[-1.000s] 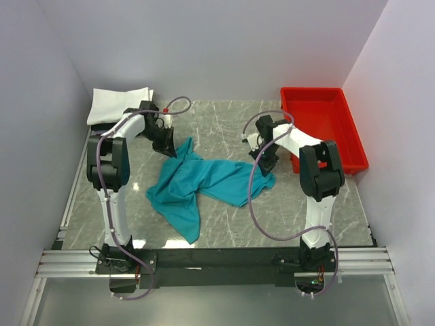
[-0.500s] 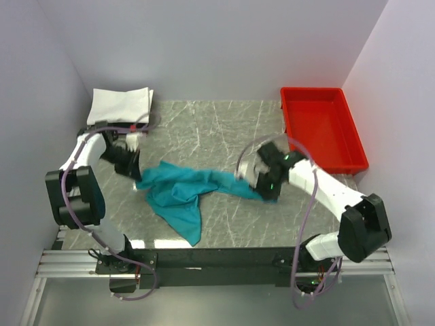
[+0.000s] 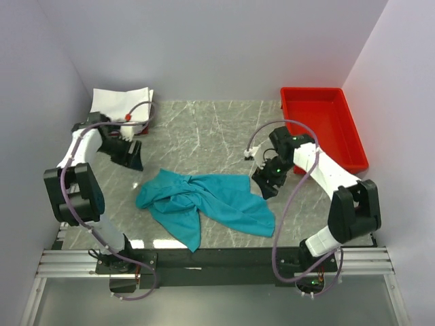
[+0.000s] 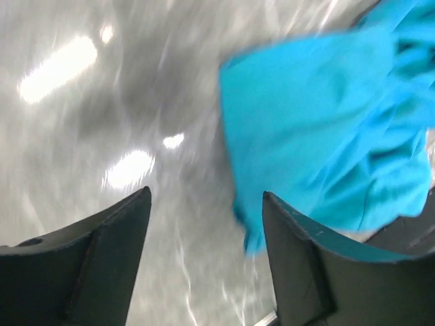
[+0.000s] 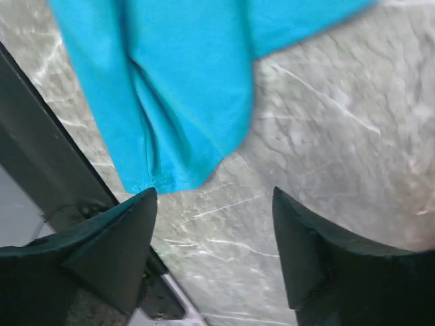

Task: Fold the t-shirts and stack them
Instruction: Flatten the tshirt out

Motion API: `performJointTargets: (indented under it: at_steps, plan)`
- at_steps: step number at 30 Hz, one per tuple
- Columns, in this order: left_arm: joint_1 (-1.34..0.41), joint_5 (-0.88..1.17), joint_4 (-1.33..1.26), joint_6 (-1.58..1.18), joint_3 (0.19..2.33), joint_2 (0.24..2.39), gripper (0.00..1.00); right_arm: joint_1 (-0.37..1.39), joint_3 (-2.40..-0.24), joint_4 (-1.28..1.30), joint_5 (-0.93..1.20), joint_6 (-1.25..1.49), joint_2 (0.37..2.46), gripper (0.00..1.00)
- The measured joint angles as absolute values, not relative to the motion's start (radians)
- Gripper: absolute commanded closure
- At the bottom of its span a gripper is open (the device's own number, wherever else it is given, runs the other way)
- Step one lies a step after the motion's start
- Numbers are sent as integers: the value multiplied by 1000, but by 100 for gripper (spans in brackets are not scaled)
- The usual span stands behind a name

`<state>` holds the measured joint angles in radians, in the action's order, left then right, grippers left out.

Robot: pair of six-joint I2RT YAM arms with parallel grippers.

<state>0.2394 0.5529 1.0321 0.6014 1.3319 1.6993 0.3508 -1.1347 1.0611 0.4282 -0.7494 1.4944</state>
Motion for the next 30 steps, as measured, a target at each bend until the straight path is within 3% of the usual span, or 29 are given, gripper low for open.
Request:
performJointTargets:
  at_steps: [3,12,30]
  plan:
    - [155,567,963,583,1357,1732,34,286,-1163,1089,464,-738,1560,32]
    - [62,586,925,706,1432,1953,31,270,-1110,1155,466,-709,1607,34]
    - [-48,566,863,902,1423,1967,38,271,-1135,1110,456,-582,1723,43]
